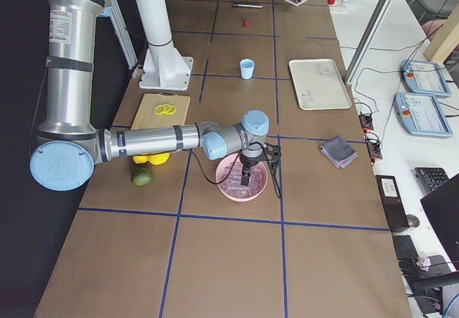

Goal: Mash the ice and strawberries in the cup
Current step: 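Grasp a third ice cube from the pink bowl with the right gripper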

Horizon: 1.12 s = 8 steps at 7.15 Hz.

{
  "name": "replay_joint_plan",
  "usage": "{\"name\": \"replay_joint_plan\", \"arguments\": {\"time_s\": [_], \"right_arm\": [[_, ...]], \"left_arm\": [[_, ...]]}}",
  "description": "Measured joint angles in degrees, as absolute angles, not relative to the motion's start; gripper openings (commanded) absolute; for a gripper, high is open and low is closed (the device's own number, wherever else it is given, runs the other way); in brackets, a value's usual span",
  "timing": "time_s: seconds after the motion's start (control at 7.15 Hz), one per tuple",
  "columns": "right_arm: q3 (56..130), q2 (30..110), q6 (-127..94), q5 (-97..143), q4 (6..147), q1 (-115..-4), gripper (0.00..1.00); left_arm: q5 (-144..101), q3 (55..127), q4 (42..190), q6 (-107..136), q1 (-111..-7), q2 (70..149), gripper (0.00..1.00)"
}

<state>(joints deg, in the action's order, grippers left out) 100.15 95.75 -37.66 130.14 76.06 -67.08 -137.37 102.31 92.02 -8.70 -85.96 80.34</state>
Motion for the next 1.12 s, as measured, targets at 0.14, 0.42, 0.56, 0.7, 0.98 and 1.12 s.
{"name": "replay_joint_plan", "arguments": {"time_s": [0.14, 0.42, 0.56, 0.7, 0.98, 1.12], "right_arm": [[99.69, 95.39, -37.88, 129.96, 76.04, -66.2, 0.95], [99.06, 94.78, -38.03, 127.98, 76.04, -64.56, 0.74], [98.95, 94.7, -38.05, 127.1, 76.08, -64.25, 0.53], [98.93, 94.68, -38.08, 126.72, 76.1, -64.13, 0.25], [99.13, 94.66, -38.09, 126.56, 76.05, -64.14, 0.0], [99.24, 94.67, -37.92, 126.56, 75.9, -64.18, 0.0]], "left_arm": [[-137.37, 102.21, 92.02, -8.7, -85.96, 80.34, 1.0], [-137.37, 102.08, 92.02, -8.7, -85.96, 80.33, 1.0], [-137.37, 102.05, 92.02, -8.7, -85.96, 80.33, 1.0], [-137.37, 102.04, 92.02, -8.72, -85.96, 80.33, 1.0], [-137.37, 102.09, 92.02, -8.76, -85.96, 80.33, 1.0], [-137.37, 102.12, 92.02, -8.73, -85.96, 80.33, 1.0]]}}
